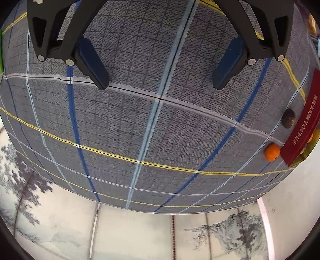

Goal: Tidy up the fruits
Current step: 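Grasp a dark brown fruit on the cloth with the left gripper, then carry the dark brown fruit into the tray with the left gripper and release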

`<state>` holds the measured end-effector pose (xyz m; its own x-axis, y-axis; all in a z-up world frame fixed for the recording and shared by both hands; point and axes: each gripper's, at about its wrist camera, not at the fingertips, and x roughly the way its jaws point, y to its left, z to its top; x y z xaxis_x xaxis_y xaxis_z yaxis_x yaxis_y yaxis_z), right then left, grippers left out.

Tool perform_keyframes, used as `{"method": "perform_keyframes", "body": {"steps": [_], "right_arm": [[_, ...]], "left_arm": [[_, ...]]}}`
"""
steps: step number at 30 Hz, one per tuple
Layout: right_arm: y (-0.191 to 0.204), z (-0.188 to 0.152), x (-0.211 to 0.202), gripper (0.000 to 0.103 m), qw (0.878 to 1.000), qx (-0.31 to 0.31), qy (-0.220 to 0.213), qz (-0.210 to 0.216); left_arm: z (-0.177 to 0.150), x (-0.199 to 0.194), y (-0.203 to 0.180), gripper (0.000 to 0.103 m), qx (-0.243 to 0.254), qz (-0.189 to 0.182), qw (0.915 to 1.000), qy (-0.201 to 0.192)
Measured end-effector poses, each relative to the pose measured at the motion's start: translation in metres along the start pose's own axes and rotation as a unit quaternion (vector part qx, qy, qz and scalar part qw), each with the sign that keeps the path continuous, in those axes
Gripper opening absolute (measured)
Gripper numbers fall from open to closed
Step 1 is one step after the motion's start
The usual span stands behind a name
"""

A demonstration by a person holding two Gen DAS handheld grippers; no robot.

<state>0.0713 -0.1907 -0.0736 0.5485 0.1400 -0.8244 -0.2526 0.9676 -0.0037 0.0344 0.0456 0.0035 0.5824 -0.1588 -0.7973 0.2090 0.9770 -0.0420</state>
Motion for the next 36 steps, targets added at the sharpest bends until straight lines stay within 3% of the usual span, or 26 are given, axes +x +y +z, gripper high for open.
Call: {"method": "perform_keyframes", "body": {"steps": [6, 9, 11, 15, 16, 17, 20, 24, 28, 36], "right_arm": [[0.011, -0.001, 0.001, 0.103, 0.999, -0.030, 0.000, 0.025], [0.013, -0.001, 0.001, 0.103, 0.999, -0.039, -0.002, 0.038], [0.013, -0.001, 0.000, 0.103, 0.998, -0.039, -0.004, 0.046], [0.009, -0.001, -0.002, 0.103, 0.998, -0.030, -0.008, 0.061], [0.009, -0.001, -0.002, 0.103, 0.998, -0.028, -0.008, 0.064], [0.007, -0.002, -0.002, 0.103, 0.997, -0.025, -0.009, 0.067], [0.005, 0.000, -0.003, 0.103, 0.997, -0.021, -0.011, 0.074], [0.004, 0.000, -0.003, 0.103, 0.996, -0.015, -0.013, 0.081], [0.006, 0.000, -0.003, 0.103, 0.997, -0.023, -0.010, 0.071], [0.016, 0.000, 0.001, 0.103, 0.998, -0.043, 0.000, 0.036]], "left_arm": [[0.022, 0.061, -0.015, 0.062, 0.006, -0.004, 0.9983, 0.058], [0.022, 0.080, -0.019, 0.057, 0.015, 0.012, 0.9971, 0.073], [0.021, 0.093, -0.016, 0.048, 0.012, 0.022, 0.9957, 0.090], [0.017, 0.114, -0.012, 0.047, 0.007, 0.037, 0.9931, 0.111], [0.016, 0.117, -0.013, 0.044, 0.010, 0.035, 0.9925, 0.117], [0.015, 0.119, -0.014, 0.032, 0.011, 0.033, 0.9920, 0.122], [0.012, 0.115, -0.018, 0.032, 0.007, 0.043, 0.9922, 0.116], [0.004, 0.090, -0.020, 0.032, -0.040, -0.003, 0.9941, 0.101], [-0.006, 0.052, -0.020, 0.032, -0.051, -0.013, 0.9964, 0.066], [-0.029, -0.005, 0.028, 0.032, -0.099, 0.030, 0.9945, 0.015]]}}
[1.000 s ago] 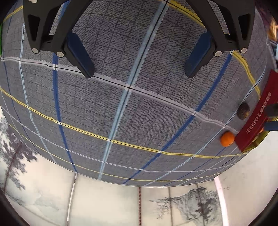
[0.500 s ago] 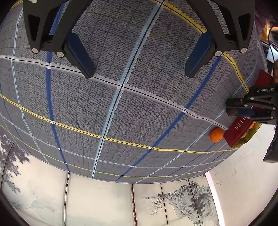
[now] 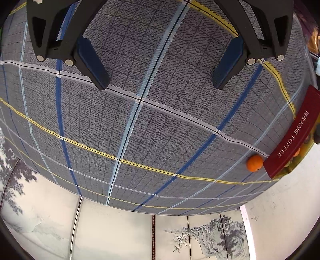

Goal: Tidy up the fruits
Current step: 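Carry the dark brown fruit into the tray with the left gripper and release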

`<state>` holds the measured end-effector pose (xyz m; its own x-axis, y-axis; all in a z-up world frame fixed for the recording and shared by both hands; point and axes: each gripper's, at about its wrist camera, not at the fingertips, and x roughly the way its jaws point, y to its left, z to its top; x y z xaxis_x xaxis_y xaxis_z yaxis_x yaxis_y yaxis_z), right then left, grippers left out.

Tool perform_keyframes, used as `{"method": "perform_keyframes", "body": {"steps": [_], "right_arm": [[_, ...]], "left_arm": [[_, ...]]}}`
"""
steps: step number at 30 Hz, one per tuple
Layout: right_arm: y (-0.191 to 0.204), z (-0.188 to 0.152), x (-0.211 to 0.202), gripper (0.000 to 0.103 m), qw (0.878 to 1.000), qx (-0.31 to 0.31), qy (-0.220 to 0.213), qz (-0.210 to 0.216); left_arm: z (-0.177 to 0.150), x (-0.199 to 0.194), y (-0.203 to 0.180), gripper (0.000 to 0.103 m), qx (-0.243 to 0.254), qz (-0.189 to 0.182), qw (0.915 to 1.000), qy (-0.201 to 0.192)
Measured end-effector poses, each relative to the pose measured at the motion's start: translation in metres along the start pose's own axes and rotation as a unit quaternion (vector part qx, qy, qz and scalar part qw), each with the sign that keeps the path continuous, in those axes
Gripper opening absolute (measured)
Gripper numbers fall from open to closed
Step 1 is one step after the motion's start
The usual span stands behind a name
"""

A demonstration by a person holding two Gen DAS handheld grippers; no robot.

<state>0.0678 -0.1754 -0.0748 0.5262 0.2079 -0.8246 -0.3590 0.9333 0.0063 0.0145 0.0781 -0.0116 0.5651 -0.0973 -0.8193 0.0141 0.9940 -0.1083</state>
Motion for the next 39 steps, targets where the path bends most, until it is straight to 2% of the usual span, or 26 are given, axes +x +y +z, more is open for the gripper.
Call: {"method": "perform_keyframes", "body": {"steps": [4, 8, 11, 15, 25, 31, 39], "right_arm": [[-0.001, 0.000, 0.000, 0.103, 1.000, 0.006, 0.001, -0.004], [-0.002, 0.001, 0.001, 0.103, 1.000, 0.006, 0.002, -0.004], [-0.002, 0.001, 0.001, 0.103, 1.000, 0.007, 0.001, -0.005], [-0.001, 0.002, 0.002, 0.103, 1.000, 0.014, 0.004, -0.008], [0.020, 0.016, 0.002, 0.103, 0.999, 0.031, -0.020, 0.018], [0.035, 0.018, 0.009, 0.103, 1.000, 0.015, -0.009, 0.002], [0.036, 0.017, 0.012, 0.103, 1.000, 0.017, -0.001, -0.012]], "left_arm": [[-0.010, -0.009, 0.046, 0.032, -0.037, 0.038, 0.9986, -0.007], [-0.023, -0.013, 0.084, 0.032, -0.073, 0.052, 0.9960, -0.004], [-0.033, -0.014, 0.097, 0.032, -0.080, 0.064, 0.9947, -0.007], [-0.040, -0.015, 0.105, 0.032, -0.083, 0.072, 0.9938, -0.013], [-0.048, -0.015, 0.116, 0.032, -0.079, 0.082, 0.9933, -0.021], [-0.049, -0.013, 0.119, 0.032, -0.072, 0.088, 0.9931, -0.026], [-0.050, -0.011, 0.122, 0.032, -0.063, 0.099, 0.9924, -0.037]]}}
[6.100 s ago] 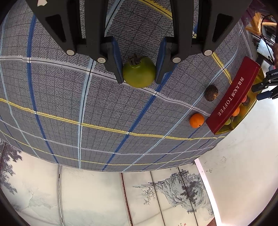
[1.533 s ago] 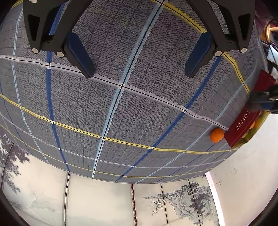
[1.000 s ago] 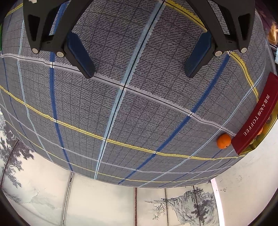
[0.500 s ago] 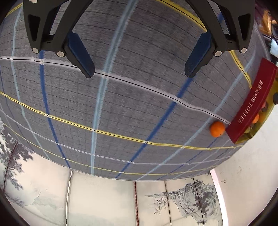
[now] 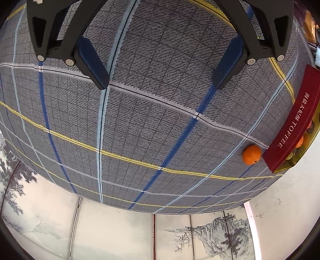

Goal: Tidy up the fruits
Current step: 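Carry the dark brown fruit into the tray with the left gripper and release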

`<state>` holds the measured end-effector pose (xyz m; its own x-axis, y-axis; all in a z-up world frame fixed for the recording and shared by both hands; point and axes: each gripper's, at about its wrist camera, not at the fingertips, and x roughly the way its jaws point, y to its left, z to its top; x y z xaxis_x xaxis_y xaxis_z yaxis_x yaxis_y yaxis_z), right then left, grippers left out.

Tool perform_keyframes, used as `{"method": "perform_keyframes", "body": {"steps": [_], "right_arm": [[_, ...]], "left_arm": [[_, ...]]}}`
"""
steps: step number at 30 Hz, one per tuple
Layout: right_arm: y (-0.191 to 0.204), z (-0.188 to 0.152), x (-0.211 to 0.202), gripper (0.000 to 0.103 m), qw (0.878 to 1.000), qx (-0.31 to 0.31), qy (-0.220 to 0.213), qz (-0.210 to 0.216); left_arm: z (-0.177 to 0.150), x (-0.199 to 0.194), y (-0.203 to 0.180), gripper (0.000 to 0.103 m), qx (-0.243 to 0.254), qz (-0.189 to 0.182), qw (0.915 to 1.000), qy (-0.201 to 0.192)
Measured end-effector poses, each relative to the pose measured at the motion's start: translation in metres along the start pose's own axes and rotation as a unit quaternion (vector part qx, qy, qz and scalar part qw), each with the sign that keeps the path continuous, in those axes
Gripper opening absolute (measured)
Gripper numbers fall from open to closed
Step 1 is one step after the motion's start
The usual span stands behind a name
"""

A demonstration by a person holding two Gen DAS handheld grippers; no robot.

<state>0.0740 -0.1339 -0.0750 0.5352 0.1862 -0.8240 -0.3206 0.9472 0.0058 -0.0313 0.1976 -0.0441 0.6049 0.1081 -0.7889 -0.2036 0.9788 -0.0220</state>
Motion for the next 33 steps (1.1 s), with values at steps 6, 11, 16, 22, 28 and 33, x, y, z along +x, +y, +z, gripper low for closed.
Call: {"method": "perform_keyframes", "body": {"steps": [6, 11, 16, 22, 28, 33], "right_arm": [[0.0011, 0.0006, 0.0005, 0.103, 1.000, 0.000, 0.000, -0.004], [0.0011, 0.0006, 0.0006, 0.103, 1.000, 0.000, 0.000, -0.004], [0.0005, 0.0020, 0.0014, 0.103, 1.000, 0.004, 0.001, -0.006], [0.0007, 0.0029, 0.0021, 0.103, 1.000, 0.007, 0.001, -0.008], [0.0009, 0.0031, 0.0027, 0.103, 1.000, 0.010, 0.001, -0.010], [0.0010, 0.0031, 0.0026, 0.103, 1.000, 0.010, 0.000, -0.010]], "left_arm": [[0.0001, 0.0017, 0.0034, 0.032, 0.002, 0.004, 1.0000, -0.002], [0.0003, 0.0033, 0.0050, 0.032, 0.003, 0.002, 1.0000, -0.004], [0.0002, 0.0035, 0.0038, 0.032, 0.009, 0.006, 0.9999, -0.009], [-0.0005, 0.0053, 0.0068, 0.033, 0.007, 0.009, 0.9999, -0.007], [-0.0005, 0.0047, 0.0048, 0.033, 0.015, 0.021, 0.9996, -0.012], [-0.0004, 0.0056, 0.0023, 0.035, 0.022, 0.028, 0.9993, -0.006]]}}
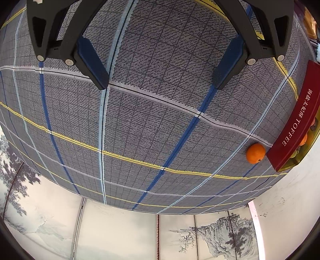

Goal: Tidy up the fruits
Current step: 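Carry the dark brown fruit into the tray with the left gripper and release, then grasp the tangerine on the cloth with the right gripper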

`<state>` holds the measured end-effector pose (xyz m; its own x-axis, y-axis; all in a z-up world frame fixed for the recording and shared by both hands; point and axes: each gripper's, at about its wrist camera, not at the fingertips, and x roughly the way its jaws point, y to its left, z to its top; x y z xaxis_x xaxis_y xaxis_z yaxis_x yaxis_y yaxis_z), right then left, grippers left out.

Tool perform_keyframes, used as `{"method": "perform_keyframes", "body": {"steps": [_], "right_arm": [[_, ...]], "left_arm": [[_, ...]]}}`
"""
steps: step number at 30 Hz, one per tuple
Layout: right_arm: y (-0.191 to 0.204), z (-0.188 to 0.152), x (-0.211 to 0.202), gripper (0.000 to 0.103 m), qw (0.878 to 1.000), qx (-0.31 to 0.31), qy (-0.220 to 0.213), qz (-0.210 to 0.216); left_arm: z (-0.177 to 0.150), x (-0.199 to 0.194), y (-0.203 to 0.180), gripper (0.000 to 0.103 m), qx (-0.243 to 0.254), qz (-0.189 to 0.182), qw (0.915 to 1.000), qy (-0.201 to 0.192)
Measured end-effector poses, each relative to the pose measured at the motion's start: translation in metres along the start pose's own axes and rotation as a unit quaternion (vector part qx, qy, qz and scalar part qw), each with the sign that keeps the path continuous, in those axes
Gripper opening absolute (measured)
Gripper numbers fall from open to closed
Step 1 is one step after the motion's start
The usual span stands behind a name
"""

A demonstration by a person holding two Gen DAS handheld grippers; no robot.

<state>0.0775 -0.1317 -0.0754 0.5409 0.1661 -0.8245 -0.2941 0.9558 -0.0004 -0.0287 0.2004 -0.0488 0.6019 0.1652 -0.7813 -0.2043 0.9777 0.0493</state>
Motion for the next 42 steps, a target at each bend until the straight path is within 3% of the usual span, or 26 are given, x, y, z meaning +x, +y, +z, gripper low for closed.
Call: {"method": "perform_keyframes", "body": {"steps": [11, 15, 21, 28, 37, 42], "right_arm": [[0.005, 0.002, -0.005, 0.103, 1.000, 0.004, -0.017, -0.009], [0.026, 0.013, -0.019, 0.103, 0.997, 0.001, -0.066, 0.043], [0.074, 0.042, -0.005, 0.094, 0.992, -0.049, -0.063, 0.098], [0.116, 0.066, 0.011, 0.093, 0.984, -0.086, -0.065, 0.142], [0.133, 0.083, 0.040, 0.075, 0.985, -0.100, -0.046, 0.136], [0.137, 0.088, 0.047, 0.074, 0.985, -0.108, -0.041, 0.129]], "left_arm": [[0.000, -0.007, 0.005, 0.049, -0.006, 0.003, 0.9999, -0.010], [0.001, -0.009, 0.003, 0.050, 0.003, 0.013, 0.9998, -0.014], [0.003, -0.009, 0.002, 0.051, 0.008, 0.021, 0.9997, -0.013], [0.003, -0.006, 0.004, 0.051, 0.005, 0.025, 0.9996, -0.007], [0.006, -0.001, 0.001, 0.052, 0.008, 0.021, 0.9997, -0.001], [0.007, -0.001, 0.001, 0.052, 0.009, 0.020, 0.9998, 0.001]]}}
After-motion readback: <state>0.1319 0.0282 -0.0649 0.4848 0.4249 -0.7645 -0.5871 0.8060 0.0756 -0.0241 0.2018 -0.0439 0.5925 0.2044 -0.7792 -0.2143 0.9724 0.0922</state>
